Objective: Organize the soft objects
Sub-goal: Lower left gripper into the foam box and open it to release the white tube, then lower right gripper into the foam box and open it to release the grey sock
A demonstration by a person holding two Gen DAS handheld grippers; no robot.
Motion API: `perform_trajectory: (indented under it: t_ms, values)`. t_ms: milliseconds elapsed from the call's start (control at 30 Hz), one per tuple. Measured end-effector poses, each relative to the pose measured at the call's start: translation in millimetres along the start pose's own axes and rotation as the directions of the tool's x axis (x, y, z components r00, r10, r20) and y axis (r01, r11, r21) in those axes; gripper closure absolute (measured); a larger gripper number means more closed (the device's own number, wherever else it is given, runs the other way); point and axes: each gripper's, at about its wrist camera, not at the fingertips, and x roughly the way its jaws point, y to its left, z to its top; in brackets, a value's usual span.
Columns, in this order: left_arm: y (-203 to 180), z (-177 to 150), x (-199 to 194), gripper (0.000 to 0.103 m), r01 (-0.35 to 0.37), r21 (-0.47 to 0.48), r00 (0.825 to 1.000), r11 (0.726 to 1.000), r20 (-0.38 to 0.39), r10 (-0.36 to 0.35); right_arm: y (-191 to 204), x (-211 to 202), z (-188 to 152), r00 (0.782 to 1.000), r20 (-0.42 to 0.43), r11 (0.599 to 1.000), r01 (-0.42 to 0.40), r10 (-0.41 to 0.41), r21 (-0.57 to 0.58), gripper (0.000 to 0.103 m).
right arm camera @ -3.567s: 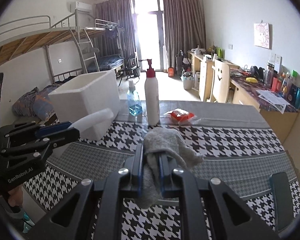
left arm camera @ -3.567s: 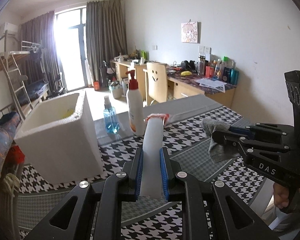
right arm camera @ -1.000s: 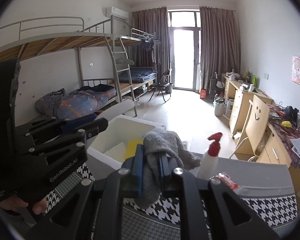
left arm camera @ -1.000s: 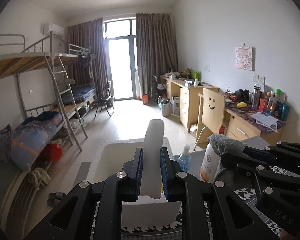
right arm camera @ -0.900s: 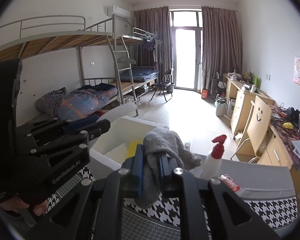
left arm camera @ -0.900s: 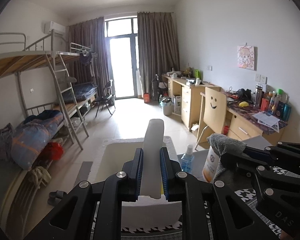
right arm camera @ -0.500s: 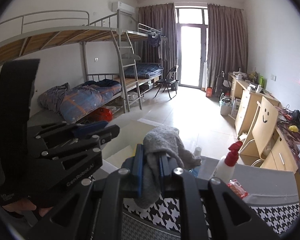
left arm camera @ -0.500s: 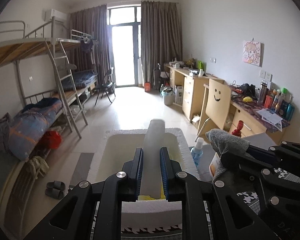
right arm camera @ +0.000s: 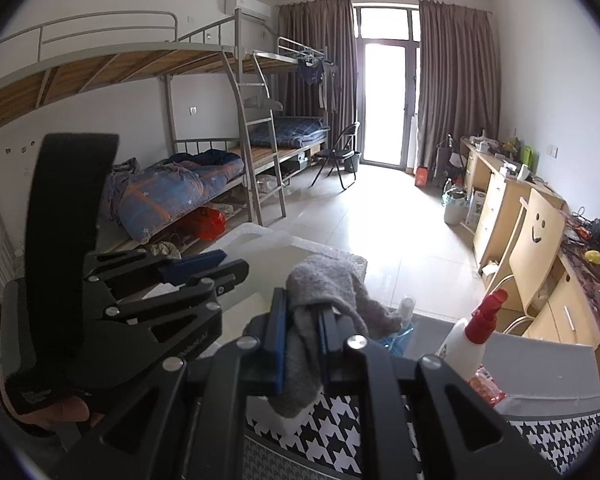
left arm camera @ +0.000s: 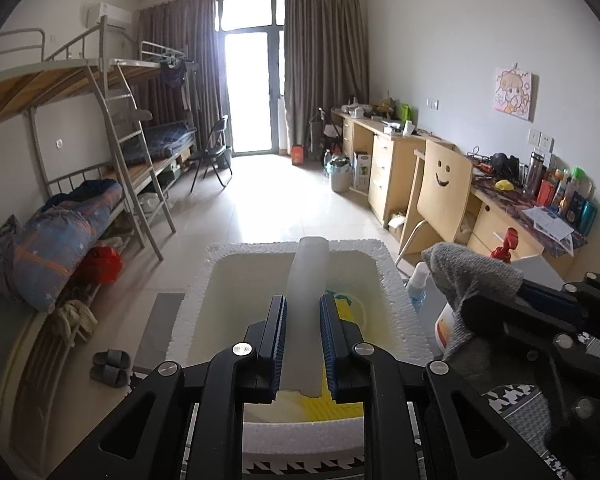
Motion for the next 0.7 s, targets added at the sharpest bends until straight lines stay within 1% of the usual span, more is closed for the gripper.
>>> perform_trajectory:
  t_ms: [100,133,200,233,267,333,433,500,567,633,700]
  values:
    - [2,0,5,0.077,0.006,-0.013,1.000,1.000,-0.014,-0.006,-1,1,1,1.000,-0.001,1.000,0.000,0.000,0.001,0.086]
    - [3,0,6,0.073,0.002,-0.016,1.000,1.000,-0.018,-0.003,-1,1,1,1.000,-0.001,1.000,0.001,-0.001,0.001,0.086]
    - [7,0,6,0.054,-0.019,-0.028,1.000,0.999,-0.017,0.019,-1,1,1,1.000,-0.002,1.000,0.001,-0.001,0.003,0.086]
    - [10,0,4,0.036,-0.036,-0.031,0.999,0.999,-0.007,0.036,-1,1,1,1.000,-0.002,1.000,0.002,-0.002,0.004,0.086]
    - [12,0,1,0.024,-0.050,-0.033,0.999,0.998,0.009,0.051,-1,1,1,1.000,-0.001,1.000,0.003,-0.003,0.002,0.086]
    - [14,-1,-4,0.019,-0.068,-0.034,0.997,0.997,0.032,0.069,0,2,1,1.000,-0.002,1.000,0.001,-0.001,0.001,0.086]
    - [19,-3,-7,0.013,-0.081,-0.039,0.996,0.996,0.034,0.082,1,5,1,1.000,-0.006,1.000,-0.002,0.002,-0.004,0.086]
    - [21,-4,-10,0.013,-0.091,-0.047,0.995,0.995,0.043,0.093,1,9,1,1.000,-0.011,1.000,-0.007,0.007,-0.003,0.086]
    - [25,-4,-13,0.006,-0.110,-0.051,0.992,0.993,0.057,0.113,1,11,0,1.000,-0.015,1.000,-0.012,0.012,-0.006,0.086]
    - [28,-6,-17,0.003,-0.132,-0.063,0.988,0.989,0.067,0.136,3,13,1,1.000,-0.018,1.000,-0.022,0.022,-0.011,0.086]
    - [34,-7,-20,0.003,-0.134,-0.076,0.988,0.988,0.069,0.140,4,15,1,0.999,-0.021,0.999,-0.028,0.027,-0.019,0.086]
